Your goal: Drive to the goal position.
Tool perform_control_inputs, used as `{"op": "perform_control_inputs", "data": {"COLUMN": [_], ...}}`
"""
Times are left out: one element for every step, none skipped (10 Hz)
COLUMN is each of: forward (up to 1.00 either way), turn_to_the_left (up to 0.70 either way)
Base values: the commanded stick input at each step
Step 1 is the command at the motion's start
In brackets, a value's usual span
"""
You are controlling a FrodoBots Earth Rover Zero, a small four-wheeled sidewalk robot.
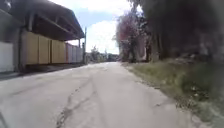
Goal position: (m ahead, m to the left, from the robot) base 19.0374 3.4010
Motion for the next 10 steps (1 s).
{"op": "perform_control_inputs", "data": {"forward": [0.85,0.85,0.85,0.85,0.85,0.85,0.85,0.85,0.85,0.85], "turn_to_the_left": [0.0,0.0,0.0,0.0,0.0,0.0,0.0,0.0,0.0,0.0]}}
